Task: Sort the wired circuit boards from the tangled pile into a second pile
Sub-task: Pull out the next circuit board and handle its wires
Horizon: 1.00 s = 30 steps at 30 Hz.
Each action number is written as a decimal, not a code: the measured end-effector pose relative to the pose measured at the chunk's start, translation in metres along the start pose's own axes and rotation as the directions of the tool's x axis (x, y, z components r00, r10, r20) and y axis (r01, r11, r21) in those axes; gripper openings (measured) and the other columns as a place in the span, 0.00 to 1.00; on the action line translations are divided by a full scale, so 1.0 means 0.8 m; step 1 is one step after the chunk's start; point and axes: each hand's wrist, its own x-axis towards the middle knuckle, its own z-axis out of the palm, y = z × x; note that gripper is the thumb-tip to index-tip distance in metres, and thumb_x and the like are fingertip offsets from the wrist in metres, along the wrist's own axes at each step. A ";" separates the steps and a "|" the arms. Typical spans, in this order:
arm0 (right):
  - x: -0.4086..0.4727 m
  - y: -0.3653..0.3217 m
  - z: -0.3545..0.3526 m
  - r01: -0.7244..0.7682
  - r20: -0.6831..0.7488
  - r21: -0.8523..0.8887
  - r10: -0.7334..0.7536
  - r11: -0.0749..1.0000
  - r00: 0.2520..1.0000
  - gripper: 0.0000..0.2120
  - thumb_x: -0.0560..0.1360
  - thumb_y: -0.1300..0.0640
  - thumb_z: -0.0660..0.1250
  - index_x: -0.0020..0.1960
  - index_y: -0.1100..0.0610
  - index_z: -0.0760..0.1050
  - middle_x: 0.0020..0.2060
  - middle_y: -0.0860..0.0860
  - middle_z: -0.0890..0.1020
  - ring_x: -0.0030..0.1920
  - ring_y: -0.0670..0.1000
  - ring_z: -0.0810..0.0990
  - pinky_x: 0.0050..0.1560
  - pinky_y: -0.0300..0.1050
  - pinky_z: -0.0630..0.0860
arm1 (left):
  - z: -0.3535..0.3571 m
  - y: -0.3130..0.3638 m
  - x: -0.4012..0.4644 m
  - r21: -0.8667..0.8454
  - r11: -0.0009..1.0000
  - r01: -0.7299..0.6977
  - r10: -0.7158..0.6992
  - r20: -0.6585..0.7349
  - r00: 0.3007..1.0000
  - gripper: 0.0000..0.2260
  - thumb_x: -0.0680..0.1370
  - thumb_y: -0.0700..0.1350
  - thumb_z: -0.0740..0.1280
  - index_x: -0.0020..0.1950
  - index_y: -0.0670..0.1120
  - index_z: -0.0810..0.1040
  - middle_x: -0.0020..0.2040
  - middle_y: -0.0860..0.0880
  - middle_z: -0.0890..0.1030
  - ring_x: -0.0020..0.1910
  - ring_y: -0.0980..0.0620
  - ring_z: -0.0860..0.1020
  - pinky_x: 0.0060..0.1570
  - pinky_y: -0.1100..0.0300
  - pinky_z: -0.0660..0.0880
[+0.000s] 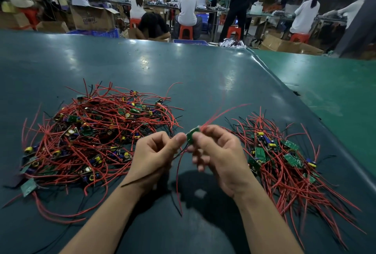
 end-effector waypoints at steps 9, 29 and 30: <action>-0.006 -0.029 -0.023 0.507 -0.737 0.343 -0.108 0.791 0.667 0.05 0.79 0.60 0.67 0.52 0.61 0.75 0.41 0.53 0.85 0.34 0.50 0.85 0.29 0.36 0.77 | -0.020 -0.010 -0.002 0.945 0.298 -0.133 0.563 -0.062 0.824 0.06 0.73 0.51 0.69 0.44 0.49 0.79 0.43 0.52 0.79 0.47 0.46 0.73 0.48 0.51 0.69; 0.005 0.028 0.009 -0.032 -0.348 -0.090 -0.001 0.995 0.937 0.04 0.78 0.62 0.66 0.45 0.60 0.76 0.28 0.52 0.81 0.22 0.48 0.74 0.21 0.37 0.69 | -0.061 -0.001 0.011 0.949 0.133 0.286 0.383 -0.316 0.868 0.12 0.78 0.54 0.65 0.51 0.49 0.83 0.51 0.46 0.81 0.53 0.42 0.74 0.53 0.48 0.66; 0.005 0.029 0.008 -0.032 -0.347 -0.114 -0.009 0.993 0.938 0.04 0.78 0.61 0.66 0.44 0.60 0.76 0.28 0.52 0.81 0.22 0.48 0.74 0.21 0.37 0.69 | -0.061 0.000 0.012 0.944 0.168 0.284 0.418 -0.329 0.847 0.12 0.77 0.54 0.66 0.52 0.48 0.82 0.51 0.45 0.81 0.53 0.40 0.74 0.52 0.47 0.67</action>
